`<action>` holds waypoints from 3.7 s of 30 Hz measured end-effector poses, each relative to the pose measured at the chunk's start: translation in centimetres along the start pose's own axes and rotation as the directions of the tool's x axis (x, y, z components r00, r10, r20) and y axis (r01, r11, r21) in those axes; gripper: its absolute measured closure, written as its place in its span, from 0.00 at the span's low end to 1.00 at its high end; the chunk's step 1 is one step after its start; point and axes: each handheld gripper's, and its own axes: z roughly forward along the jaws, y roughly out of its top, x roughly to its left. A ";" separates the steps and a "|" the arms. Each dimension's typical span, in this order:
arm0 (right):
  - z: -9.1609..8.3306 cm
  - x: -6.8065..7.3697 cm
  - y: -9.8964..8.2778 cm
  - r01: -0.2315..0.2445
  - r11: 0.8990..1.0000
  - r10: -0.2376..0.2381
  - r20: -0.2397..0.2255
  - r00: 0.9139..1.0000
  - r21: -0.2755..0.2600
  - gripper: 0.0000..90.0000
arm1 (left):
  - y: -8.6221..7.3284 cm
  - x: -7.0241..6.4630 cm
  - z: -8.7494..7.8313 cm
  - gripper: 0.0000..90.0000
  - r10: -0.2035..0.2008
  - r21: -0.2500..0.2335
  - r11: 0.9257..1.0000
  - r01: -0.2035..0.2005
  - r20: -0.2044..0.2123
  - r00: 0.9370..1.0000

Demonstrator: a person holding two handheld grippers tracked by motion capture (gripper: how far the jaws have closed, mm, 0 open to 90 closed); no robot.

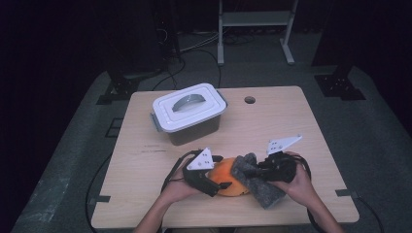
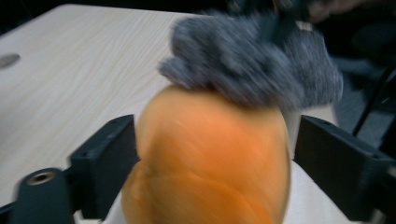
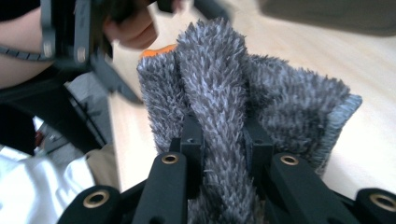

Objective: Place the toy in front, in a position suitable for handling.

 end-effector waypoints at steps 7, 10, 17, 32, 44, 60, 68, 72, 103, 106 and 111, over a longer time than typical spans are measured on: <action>-0.5 1.4 0.6 0.039 0.999 -0.039 0.035 0.999 0.009 0.82 | -0.6 -0.1 0.7 0.28 -0.011 0.046 0.999 0.009 0.043 0.999; -0.4 1.7 1.2 0.054 0.999 -0.054 0.037 0.998 0.001 0.82 | -0.5 -0.4 0.7 0.28 0.011 0.053 0.999 -0.013 0.042 0.999; -0.5 0.6 -0.6 0.010 1.000 -0.010 0.026 1.000 -0.006 0.82 | -0.9 -0.1 0.4 0.28 0.007 0.059 0.998 -0.011 0.065 0.998; -1.0 0.8 0.3 0.015 1.000 -0.015 0.029 0.999 0.005 0.81 | -0.6 -0.6 0.7 0.27 0.026 0.074 0.997 -0.032 0.083 0.996; -0.2 0.8 -2.5 -0.020 1.000 0.020 -0.032 0.999 0.010 0.82 | -1.2 0.6 1.1 0.15 -0.116 0.156 0.983 0.092 0.154 0.981; 0.1 0.2 -0.8 -0.005 1.000 0.005 0.010 1.000 -0.020 0.82 | -1.2 0.9 0.5 0.19 -0.025 0.100 0.995 0.022 0.027 0.999; -0.8 -0.3 -3.6 -0.051 0.999 0.051 0.036 0.998 0.005 0.82 | -1.8 1.3 0.4 0.22 -0.053 0.104 0.994 0.047 0.056 0.997; -1.5 -0.9 -5.0 -0.091 0.995 0.089 0.064 0.994 0.037 0.82 | -1.8 1.4 0.4 0.22 -0.060 0.100 0.994 0.054 0.055 0.997; -2.5 -0.9 -2.9 -0.072 0.997 0.070 0.077 0.995 0.024 0.82 | -1.3 0.3 0.9 0.20 0.022 0.135 0.990 -0.031 0.065 0.998; -2.1 -0.4 -0.9 -0.031 1.000 0.030 0.069 0.997 0.006 0.82 | -1.2 0.0 0.9 0.20 0.036 0.138 0.989 -0.045 0.063 0.997; -0.7 -0.3 0.4 0.004 0.999 -0.006 0.069 0.998 0.041 0.82 | -1.4 0.3 0.7 0.17 0.006 0.140 0.990 -0.015 0.067 0.998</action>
